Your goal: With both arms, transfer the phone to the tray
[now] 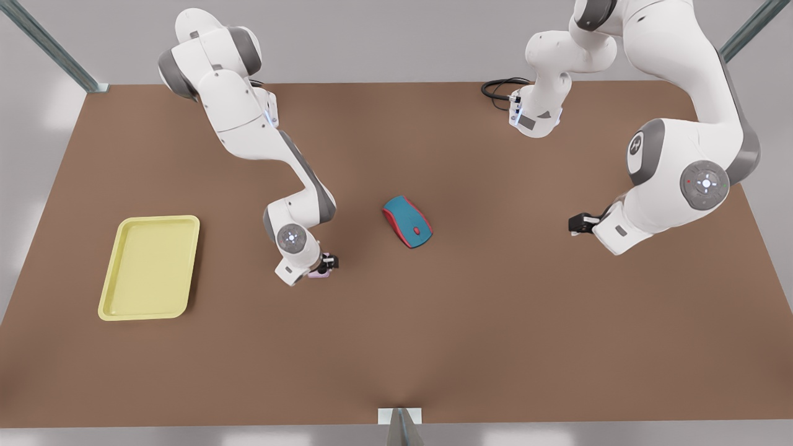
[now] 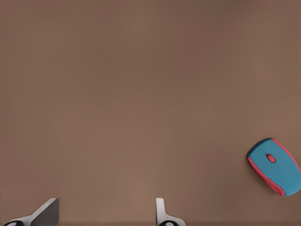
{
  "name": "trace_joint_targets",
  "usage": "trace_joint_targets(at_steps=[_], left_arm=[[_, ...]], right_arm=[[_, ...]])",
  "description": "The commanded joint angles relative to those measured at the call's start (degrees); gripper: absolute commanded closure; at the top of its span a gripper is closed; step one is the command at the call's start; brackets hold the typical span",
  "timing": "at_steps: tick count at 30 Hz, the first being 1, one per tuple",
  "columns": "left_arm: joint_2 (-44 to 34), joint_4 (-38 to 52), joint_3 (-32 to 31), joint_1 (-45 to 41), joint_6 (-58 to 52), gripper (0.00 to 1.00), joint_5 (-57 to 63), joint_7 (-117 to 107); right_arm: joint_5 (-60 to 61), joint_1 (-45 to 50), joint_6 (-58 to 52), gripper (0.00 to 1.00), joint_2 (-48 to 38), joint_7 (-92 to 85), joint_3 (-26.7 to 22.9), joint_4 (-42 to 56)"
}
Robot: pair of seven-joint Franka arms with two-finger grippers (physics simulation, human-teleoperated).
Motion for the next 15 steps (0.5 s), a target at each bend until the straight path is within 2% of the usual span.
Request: trace_joint_targets(at_steps=[1,15], left_arm=[[0.1,0.0,0.0,0.0,0.1,0.0,-0.1,0.9],[0.5,0.1,0.1,0.0,0.8,0.0,0.0,0.9]], right_arm=[[0.1,0.1,2.5,0.0,0.0,0.1,0.0,-0.3],[0.3,0.2,2.8,0.0,0.8,-0.2,0.0,-0.2]])
